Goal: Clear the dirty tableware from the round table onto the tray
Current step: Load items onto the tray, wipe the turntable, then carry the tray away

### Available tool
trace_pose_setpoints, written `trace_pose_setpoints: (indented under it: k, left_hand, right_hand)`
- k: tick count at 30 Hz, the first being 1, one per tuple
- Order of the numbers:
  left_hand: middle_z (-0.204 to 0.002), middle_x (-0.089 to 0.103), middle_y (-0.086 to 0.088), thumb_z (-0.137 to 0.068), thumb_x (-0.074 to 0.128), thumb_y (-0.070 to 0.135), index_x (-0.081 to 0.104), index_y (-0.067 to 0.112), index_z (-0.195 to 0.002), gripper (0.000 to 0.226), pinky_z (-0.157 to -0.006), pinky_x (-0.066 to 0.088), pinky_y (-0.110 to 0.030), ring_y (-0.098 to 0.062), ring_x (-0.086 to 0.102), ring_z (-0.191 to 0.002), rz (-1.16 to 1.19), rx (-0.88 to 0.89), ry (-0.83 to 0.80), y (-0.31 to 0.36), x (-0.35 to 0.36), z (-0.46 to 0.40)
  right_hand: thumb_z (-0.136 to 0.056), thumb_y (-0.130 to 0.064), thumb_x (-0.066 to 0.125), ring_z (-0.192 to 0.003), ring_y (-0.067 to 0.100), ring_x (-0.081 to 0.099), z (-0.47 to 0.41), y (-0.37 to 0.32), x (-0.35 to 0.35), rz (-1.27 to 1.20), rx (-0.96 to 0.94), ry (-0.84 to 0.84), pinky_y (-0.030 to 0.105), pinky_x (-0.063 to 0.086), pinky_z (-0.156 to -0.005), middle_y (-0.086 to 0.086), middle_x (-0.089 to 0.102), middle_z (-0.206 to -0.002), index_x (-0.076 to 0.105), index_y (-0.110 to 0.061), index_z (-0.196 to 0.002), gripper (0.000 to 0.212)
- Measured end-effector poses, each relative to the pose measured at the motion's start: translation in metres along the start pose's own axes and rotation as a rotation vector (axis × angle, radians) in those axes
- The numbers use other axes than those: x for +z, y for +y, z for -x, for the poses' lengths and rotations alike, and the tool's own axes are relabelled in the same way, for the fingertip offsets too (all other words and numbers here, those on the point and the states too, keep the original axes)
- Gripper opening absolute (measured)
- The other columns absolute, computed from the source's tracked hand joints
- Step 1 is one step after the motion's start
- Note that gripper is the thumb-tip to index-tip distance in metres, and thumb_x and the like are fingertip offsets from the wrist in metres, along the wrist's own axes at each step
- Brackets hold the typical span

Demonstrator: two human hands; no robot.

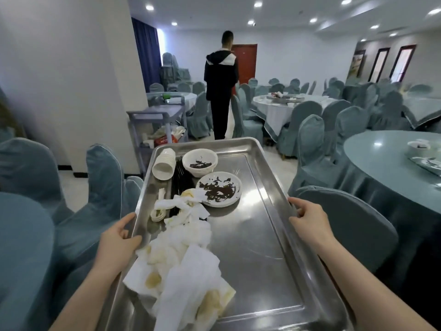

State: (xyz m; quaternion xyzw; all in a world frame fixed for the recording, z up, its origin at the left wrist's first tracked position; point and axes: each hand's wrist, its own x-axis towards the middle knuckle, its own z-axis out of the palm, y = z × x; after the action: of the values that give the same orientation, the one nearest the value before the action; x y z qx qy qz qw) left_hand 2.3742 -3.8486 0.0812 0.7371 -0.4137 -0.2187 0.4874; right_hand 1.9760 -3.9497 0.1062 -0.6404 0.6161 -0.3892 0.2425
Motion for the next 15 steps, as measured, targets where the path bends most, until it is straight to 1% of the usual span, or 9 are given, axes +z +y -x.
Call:
trace_pose_setpoints:
  k: [2,4,5,6,7,9,11,13,15]
  left_hand:
    - [-0.054,0.055,-0.002,-0.079,0.068,-0.001,0.054,0.026,-0.133,0.062,-0.048,0.046,-0.025,-0.009,0.046,-0.045,0.000,-0.019,-0.011,0.006,0.028,-0.037]
    - [-0.046,0.049,0.009,-0.077,0.068,-0.001,0.055,0.022,-0.133,0.062,-0.045,0.043,-0.020,-0.003,0.043,-0.041,-0.003,-0.010,-0.013,0.013,0.051,-0.075]
    - [-0.043,0.050,0.011,-0.077,0.070,0.000,0.055,0.021,-0.133,0.062,-0.044,0.042,-0.018,-0.003,0.044,-0.038,0.000,-0.005,-0.015,0.015,0.063,-0.096]
    - [-0.044,0.055,0.011,-0.076,0.071,0.001,0.055,0.019,-0.133,0.062,-0.044,0.042,-0.018,-0.003,0.048,-0.038,0.001,-0.005,-0.018,0.017,0.075,-0.119]
    - [-0.047,0.059,0.010,-0.075,0.072,0.001,0.055,0.018,-0.133,0.063,-0.044,0.043,-0.018,-0.003,0.051,-0.040,0.010,-0.007,-0.021,0.018,0.088,-0.143]
    - [-0.050,0.059,0.005,-0.075,0.073,0.000,0.055,0.018,-0.133,0.063,-0.041,0.042,-0.017,-0.003,0.049,-0.039,0.011,-0.002,-0.033,0.022,0.111,-0.194]
    - [-0.053,0.059,0.002,-0.077,0.069,-0.004,0.054,0.019,-0.133,0.063,-0.037,0.040,-0.015,-0.003,0.049,-0.037,-0.003,0.000,-0.049,0.028,0.136,-0.243]
    - [-0.060,0.063,-0.005,-0.077,0.067,-0.005,0.054,0.021,-0.133,0.063,-0.039,0.043,-0.017,-0.006,0.052,-0.040,-0.012,0.001,-0.078,0.035,0.162,-0.290]
    - [-0.058,0.060,-0.003,-0.077,0.066,-0.005,0.055,0.022,-0.132,0.062,-0.038,0.041,-0.015,-0.005,0.049,-0.039,-0.013,0.011,-0.083,0.045,0.187,-0.335]
  right_hand:
    - [-0.074,-0.006,0.057,-0.051,0.007,0.053,-0.048,0.011,0.007,-0.003,0.010,0.003,0.026,0.046,-0.051,-0.005,0.055,-0.051,0.067,-0.038,-0.108,0.047]
    - [-0.077,-0.010,0.059,-0.052,0.012,0.056,-0.093,0.018,0.020,-0.007,0.013,-0.013,0.030,0.048,-0.052,-0.002,0.058,-0.054,0.066,-0.035,-0.113,0.045]
    - [-0.078,-0.014,0.061,-0.051,0.012,0.056,-0.118,0.023,0.028,-0.020,0.021,-0.023,0.030,0.049,-0.052,-0.002,0.057,-0.053,0.065,-0.035,-0.115,0.042]
    - [-0.080,-0.016,0.062,-0.050,0.013,0.055,-0.143,0.027,0.038,-0.028,0.029,-0.035,0.030,0.049,-0.051,-0.003,0.056,-0.053,0.063,-0.034,-0.119,0.042]
    - [-0.081,-0.015,0.063,-0.050,0.014,0.055,-0.169,0.031,0.048,-0.025,0.032,-0.050,0.029,0.049,-0.050,-0.001,0.056,-0.053,0.060,-0.033,-0.123,0.045]
    - [-0.082,-0.008,0.061,-0.049,0.012,0.050,-0.218,0.038,0.068,0.004,0.053,-0.066,0.025,0.047,-0.049,0.000,0.051,-0.054,0.056,-0.030,-0.130,0.053]
    - [-0.082,-0.003,0.058,-0.047,0.009,0.045,-0.266,0.042,0.081,0.014,0.078,-0.063,0.025,0.044,-0.049,-0.003,0.045,-0.051,0.055,-0.029,-0.131,0.056]
    - [-0.082,-0.003,0.058,-0.044,0.007,0.042,-0.310,0.047,0.092,0.017,0.094,-0.052,0.024,0.043,-0.047,-0.006,0.044,-0.049,0.055,-0.029,-0.132,0.056]
    - [-0.083,-0.005,0.058,-0.042,0.005,0.041,-0.353,0.051,0.101,0.013,0.104,-0.031,0.022,0.042,-0.044,-0.003,0.047,-0.051,0.054,-0.029,-0.132,0.055]
